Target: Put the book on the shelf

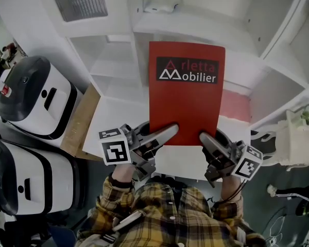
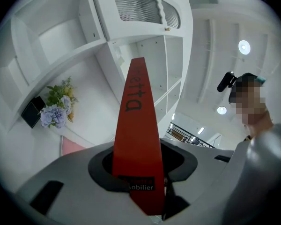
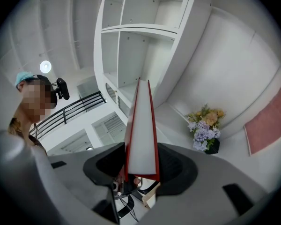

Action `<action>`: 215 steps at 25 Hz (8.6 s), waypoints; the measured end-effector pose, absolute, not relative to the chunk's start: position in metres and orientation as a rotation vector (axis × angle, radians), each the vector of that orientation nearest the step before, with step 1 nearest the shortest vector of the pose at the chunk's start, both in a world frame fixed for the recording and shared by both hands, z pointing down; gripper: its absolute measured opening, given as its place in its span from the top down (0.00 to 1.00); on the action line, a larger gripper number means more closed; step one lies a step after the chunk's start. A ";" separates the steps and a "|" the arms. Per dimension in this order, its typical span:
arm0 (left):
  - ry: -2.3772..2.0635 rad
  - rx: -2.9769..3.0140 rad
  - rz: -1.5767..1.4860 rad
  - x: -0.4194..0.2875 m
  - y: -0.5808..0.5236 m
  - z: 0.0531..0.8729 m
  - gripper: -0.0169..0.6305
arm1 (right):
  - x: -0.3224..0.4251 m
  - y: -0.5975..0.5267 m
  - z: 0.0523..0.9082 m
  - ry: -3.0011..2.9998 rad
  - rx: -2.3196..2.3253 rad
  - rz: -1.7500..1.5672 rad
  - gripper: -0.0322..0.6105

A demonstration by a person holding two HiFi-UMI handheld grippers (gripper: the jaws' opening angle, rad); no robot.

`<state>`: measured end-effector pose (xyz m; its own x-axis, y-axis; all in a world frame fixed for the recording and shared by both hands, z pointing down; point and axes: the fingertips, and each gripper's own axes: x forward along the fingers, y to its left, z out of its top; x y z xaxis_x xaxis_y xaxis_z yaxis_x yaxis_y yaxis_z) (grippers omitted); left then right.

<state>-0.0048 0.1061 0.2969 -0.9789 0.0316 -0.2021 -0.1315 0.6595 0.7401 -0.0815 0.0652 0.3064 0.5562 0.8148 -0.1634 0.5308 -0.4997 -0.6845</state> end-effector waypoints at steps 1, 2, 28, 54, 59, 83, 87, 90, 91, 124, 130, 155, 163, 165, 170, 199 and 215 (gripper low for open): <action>2.682 -0.090 1.211 -0.008 0.108 0.294 0.70 | -0.084 0.066 0.303 -1.081 -2.220 0.648 0.63; 2.685 -0.100 1.203 -0.011 0.109 0.290 0.70 | -0.087 0.067 0.299 -1.086 -2.227 0.653 0.63; 2.629 -0.287 1.233 -0.105 0.183 0.197 0.70 | -0.176 0.126 0.197 -1.285 -2.302 0.805 0.62; 2.712 -0.244 1.084 -0.105 0.216 0.181 0.41 | -0.217 0.167 0.196 -1.170 -1.908 1.225 0.64; 2.841 -0.218 0.929 -0.097 0.202 0.193 0.40 | -0.221 0.168 0.197 -1.182 -1.854 1.272 0.66; 2.938 -0.067 0.714 -0.100 0.202 0.186 0.65 | -0.197 0.160 0.172 -1.083 -2.167 1.121 0.52; 2.937 -0.054 0.707 -0.106 0.205 0.185 0.66 | -0.178 0.165 0.175 -1.073 -2.238 1.010 0.53; 2.917 -0.020 0.712 -0.109 0.214 0.186 0.66 | -0.175 0.175 0.180 -1.090 -2.225 0.980 0.63; 2.909 -0.007 0.715 -0.109 0.218 0.186 0.66 | -0.176 0.179 0.181 -1.100 -2.219 0.970 0.70; 2.861 0.188 0.739 -0.108 0.244 0.196 0.77 | -0.179 0.202 0.194 -1.268 -2.210 0.869 0.82; 2.896 0.176 0.648 -0.096 0.212 0.197 0.77 | -0.156 0.175 0.193 -1.301 -2.279 0.815 0.82; 3.086 0.213 0.333 -0.067 0.081 0.317 0.82 | -0.088 0.064 0.311 -1.766 -2.497 0.169 0.82; 3.158 0.215 0.373 -0.067 0.060 0.365 0.88 | -0.087 0.048 0.362 -1.803 -2.417 0.044 0.87; 3.171 0.227 0.375 -0.067 0.057 0.375 0.90 | -0.088 0.046 0.369 -1.806 -2.397 0.045 0.88; 3.185 0.262 0.415 -0.064 0.054 0.393 0.92 | -0.088 0.041 0.386 -1.785 -2.365 0.037 0.90; 3.175 0.342 0.391 -0.059 0.063 0.395 0.94 | -0.079 0.048 0.388 -1.648 -2.433 0.074 0.92; 3.166 0.327 0.371 -0.061 0.067 0.391 0.94 | -0.084 0.053 0.384 -1.640 -2.457 0.060 0.92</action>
